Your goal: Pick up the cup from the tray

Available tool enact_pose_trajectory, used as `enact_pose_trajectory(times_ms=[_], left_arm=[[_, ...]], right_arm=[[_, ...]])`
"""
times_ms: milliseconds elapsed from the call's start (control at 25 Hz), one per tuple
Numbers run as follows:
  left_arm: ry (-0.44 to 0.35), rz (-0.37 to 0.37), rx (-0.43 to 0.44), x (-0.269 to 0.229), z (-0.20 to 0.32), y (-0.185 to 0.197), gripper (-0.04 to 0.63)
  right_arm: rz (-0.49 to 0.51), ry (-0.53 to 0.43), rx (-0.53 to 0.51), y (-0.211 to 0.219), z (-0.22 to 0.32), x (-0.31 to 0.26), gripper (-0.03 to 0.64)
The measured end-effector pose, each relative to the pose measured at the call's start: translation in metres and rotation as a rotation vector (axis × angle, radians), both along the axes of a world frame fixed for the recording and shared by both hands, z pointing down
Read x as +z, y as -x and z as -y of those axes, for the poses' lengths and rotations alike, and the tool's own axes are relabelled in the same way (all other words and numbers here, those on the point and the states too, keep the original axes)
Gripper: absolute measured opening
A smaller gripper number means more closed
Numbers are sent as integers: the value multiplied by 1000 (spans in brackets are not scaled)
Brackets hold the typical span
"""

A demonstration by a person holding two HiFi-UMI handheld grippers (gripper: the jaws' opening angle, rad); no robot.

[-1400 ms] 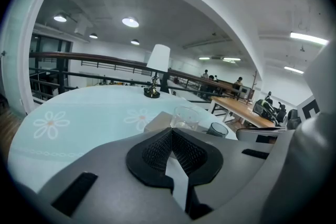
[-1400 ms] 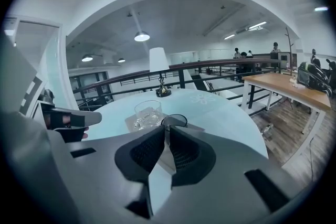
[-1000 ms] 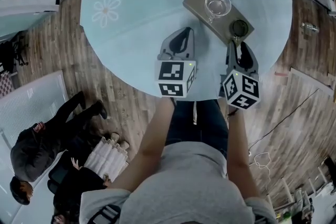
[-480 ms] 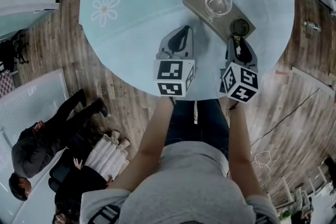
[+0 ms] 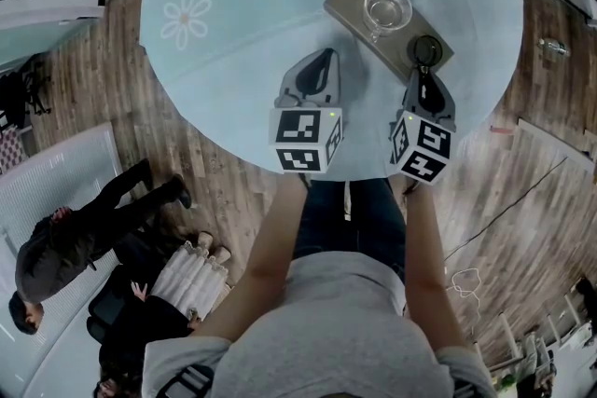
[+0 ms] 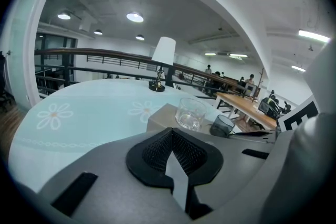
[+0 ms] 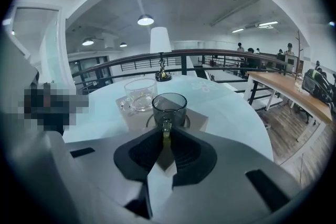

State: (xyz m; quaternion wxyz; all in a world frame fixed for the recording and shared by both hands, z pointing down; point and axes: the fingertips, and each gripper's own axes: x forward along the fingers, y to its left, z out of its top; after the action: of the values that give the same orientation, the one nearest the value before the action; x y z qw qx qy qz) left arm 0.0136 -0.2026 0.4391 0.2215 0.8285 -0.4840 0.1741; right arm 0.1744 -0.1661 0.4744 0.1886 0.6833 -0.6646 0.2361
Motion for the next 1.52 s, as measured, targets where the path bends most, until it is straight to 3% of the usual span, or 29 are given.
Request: enact_pose_trajectory(times_ms=[320,840,1040,1200,1520], left_arm=[[-14,-6,10,-5,2,-3,8],[-52,-13,-16,-20,3,12,8],[-49,-16,-30,-20,-2,19,8],[-41,-15,-33,-18,-8,22,8],[-35,-17,-31,-13,-14,25,8]], right_arm=[[19,-39,-15,-1,0,-12,41],[93,-120,-168,38,-29,-52,40],[98,-71,-266,67,-52,-35,41],[137,-8,-278,80,-64,-11,41],[100,44,-323,90,-69,16,41]])
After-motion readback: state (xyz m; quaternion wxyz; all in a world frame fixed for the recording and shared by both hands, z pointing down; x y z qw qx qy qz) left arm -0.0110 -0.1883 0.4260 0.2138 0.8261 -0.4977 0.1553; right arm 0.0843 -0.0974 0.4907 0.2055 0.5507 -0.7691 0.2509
